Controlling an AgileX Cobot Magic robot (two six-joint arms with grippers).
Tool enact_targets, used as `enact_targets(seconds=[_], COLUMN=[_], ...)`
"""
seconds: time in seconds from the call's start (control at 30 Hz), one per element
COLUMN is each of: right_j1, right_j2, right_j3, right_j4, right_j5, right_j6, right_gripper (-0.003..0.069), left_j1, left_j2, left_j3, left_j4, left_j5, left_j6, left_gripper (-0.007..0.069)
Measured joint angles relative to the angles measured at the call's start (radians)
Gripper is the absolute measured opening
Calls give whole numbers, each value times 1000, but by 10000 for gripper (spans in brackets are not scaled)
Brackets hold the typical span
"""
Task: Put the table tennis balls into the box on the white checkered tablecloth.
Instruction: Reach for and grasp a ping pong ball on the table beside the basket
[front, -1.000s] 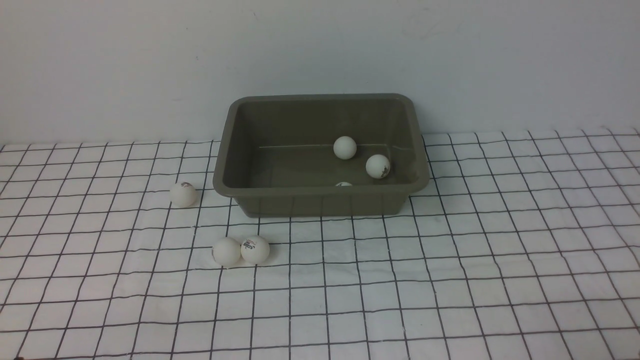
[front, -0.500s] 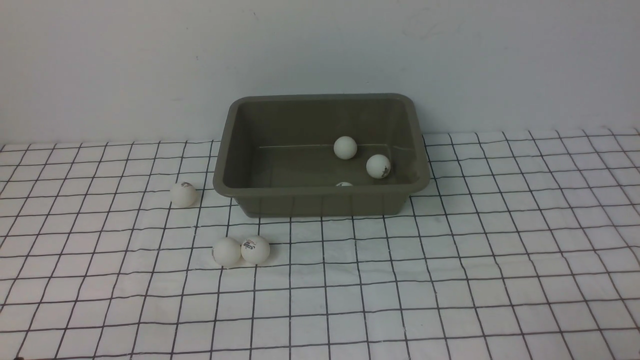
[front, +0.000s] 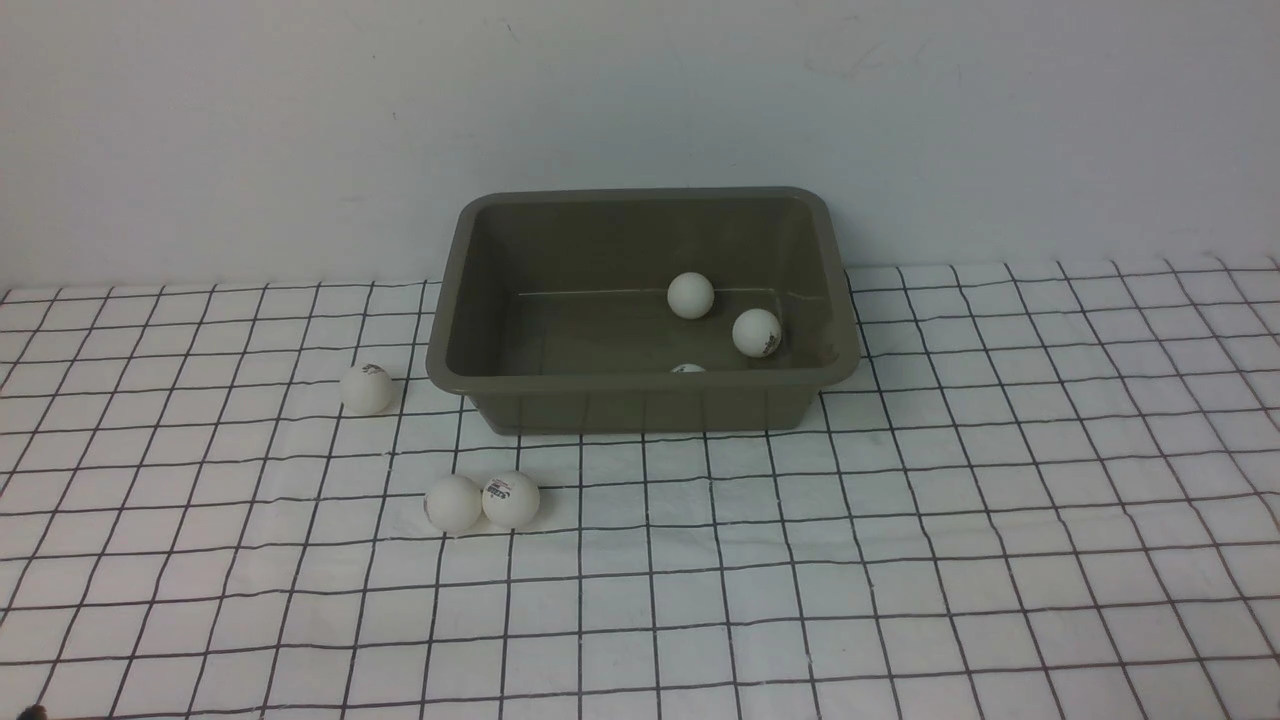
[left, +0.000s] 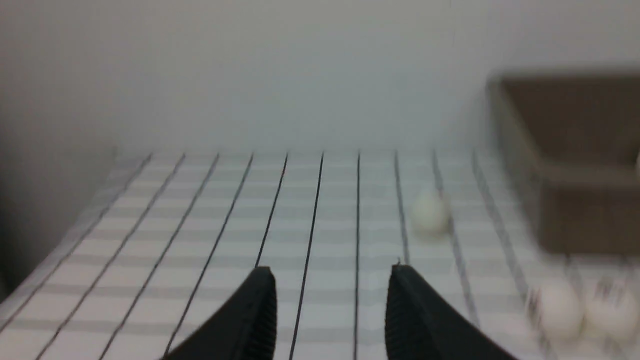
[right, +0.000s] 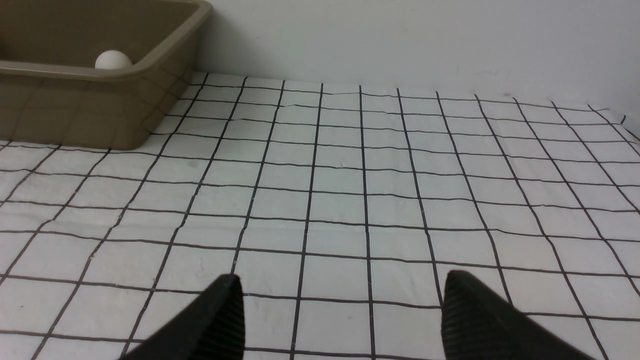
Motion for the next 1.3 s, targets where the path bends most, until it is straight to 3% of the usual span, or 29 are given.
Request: enact_targets(seconds=[0.1,0.37,0.57,0.63,0.8,0.9,1.07,1.3], right_j1=[0,0,0,0,0,0,0,0], right_j2=[0,0,0,0,0,0,0,0], right_j3=[0,0,0,0,0,0,0,0], right_j4=[0,0,0,0,0,0,0,0], right_j5=[0,-1,-1,-1,-2,-2,-2,-2], right_j6=[0,0,0,0,0,0,0,0], right_gripper=[482,482,482,482,482,482,482,482], left_j1=[0,0,0,0,-5,-55,-170,-281], left_j2=[0,0,0,0,0,0,1,83], left_j3=[0,0,0,-6,-157,-283,-428,-467], left_j4=[-54,-71,-55,-19,195,220,125,-19], left_j5=[-184,-493,-605,-524,133,347,393,422], left_j6=[-32,-150,-249,-328,-611,-587,-449,-263], left_gripper=[279,279,279,279,279,279,279,279])
